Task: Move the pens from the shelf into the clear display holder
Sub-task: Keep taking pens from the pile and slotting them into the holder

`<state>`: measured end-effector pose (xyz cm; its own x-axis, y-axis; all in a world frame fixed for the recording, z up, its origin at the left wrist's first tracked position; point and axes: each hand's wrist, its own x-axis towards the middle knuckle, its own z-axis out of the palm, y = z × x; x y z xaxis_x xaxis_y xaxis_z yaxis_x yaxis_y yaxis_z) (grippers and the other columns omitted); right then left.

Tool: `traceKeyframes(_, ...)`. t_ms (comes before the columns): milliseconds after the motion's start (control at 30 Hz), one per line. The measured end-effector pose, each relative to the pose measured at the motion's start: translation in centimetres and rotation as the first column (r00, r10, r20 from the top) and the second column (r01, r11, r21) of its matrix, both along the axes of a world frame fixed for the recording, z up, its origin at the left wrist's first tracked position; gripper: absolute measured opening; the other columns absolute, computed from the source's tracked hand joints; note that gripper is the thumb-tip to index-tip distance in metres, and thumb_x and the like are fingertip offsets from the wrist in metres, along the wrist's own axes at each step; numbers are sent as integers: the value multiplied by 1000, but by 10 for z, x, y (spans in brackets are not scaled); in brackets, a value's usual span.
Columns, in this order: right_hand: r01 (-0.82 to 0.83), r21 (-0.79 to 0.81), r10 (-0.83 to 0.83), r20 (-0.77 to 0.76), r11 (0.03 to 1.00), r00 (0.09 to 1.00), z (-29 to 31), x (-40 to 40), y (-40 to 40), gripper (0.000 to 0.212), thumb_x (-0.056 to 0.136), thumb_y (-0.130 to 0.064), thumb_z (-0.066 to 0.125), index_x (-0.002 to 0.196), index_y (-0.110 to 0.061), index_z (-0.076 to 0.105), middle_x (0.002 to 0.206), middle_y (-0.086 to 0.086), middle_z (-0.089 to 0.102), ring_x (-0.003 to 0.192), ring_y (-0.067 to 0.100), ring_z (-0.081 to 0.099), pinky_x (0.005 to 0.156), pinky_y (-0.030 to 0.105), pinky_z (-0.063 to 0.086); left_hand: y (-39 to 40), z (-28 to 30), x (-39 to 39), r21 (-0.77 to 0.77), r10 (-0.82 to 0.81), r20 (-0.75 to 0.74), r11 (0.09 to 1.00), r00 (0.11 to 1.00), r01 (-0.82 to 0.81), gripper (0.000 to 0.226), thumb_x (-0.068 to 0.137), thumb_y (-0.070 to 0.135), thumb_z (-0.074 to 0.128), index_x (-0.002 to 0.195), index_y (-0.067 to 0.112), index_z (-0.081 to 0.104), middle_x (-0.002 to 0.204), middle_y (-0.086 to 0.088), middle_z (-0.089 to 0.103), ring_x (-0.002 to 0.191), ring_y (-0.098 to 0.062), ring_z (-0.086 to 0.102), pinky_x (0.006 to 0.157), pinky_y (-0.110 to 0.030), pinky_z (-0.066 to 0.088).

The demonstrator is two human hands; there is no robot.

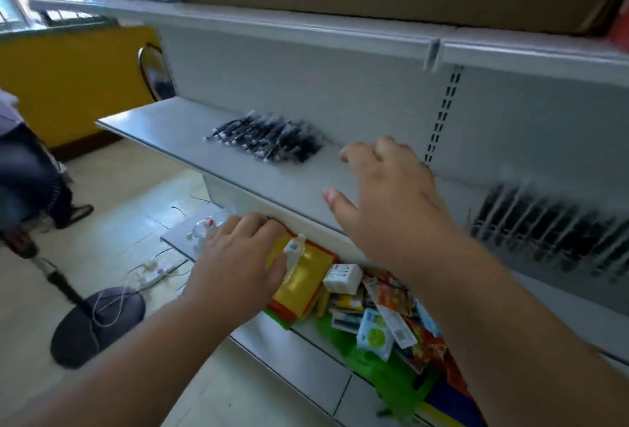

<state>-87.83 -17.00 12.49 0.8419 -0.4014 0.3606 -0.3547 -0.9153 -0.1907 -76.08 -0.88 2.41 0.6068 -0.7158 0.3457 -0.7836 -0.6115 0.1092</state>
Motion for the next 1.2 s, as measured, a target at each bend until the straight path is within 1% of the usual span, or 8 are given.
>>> traceKeyframes(233,70,74,-68,-23,995,997,-9,95,94,41,93,-55,48,124,-28,46,123,1,45,114,23,42,93,38,36,98,-2,95,1,20,52,1000,998,-21,40,83,45,42,106,25,68,104,1,63,92,-29,60,78,-44,50)
traceKeyframes(433,98,76,-95,-47,992,994,2,155,141,44,93,-57,46,127,-28,45,125,2,44,114,23,42,95,40,37,142,7,157,-26,10,53,1000,999,-8,34,84,42,47,104,26,68,101,1,63,87,-28,60,74,-42,50)
traceKeyframes(500,106,78,-101,-58,991,993,7,169,142,45,93,-58,47,127,-29,44,125,0,43,116,22,41,95,40,38,142,8,177,-31,2,54,1000,999,-1,33,84,40,50,107,26,68,103,1,63,89,-27,60,75,-42,49)
traceKeyframes(700,137,72,-131,-85,988,988,5,220,118,49,93,-58,48,131,-29,42,130,2,43,119,24,42,97,41,39,112,2,227,-67,-17,35,998,999,19,42,85,43,42,110,23,69,104,-1,65,94,-28,61,79,-43,50)
traceKeyframes(867,109,68,-104,-69,992,992,2,277,91,56,91,-58,49,136,-26,42,134,6,45,122,27,43,102,44,39,93,3,270,-19,10,-12,1000,1000,-10,48,85,49,35,112,26,67,107,1,64,97,-26,60,81,-44,50)
traceKeyframes(933,102,54,-98,-78,993,992,3,300,84,55,91,-58,49,134,-24,43,130,7,46,119,27,44,100,43,41,89,5,287,-11,31,-1,999,1000,-31,48,85,49,35,113,25,66,107,1,64,98,-27,60,80,-44,50)
traceKeyframes(1133,109,80,-96,-148,991,984,-1,349,72,51,93,-58,48,132,-26,42,132,4,43,119,23,43,95,38,38,68,-4,340,4,15,-121,1000,993,-14,57,86,55,26,123,30,60,119,3,60,111,-25,54,91,-44,47)
traceKeyframes(1200,132,88,-120,-130,987,984,-5,363,66,49,92,-58,49,131,-28,43,132,2,43,118,21,43,94,37,38,59,-8,363,-36,-29,-130,999,991,24,51,88,54,32,122,30,61,116,4,60,108,-24,55,88,-43,48)
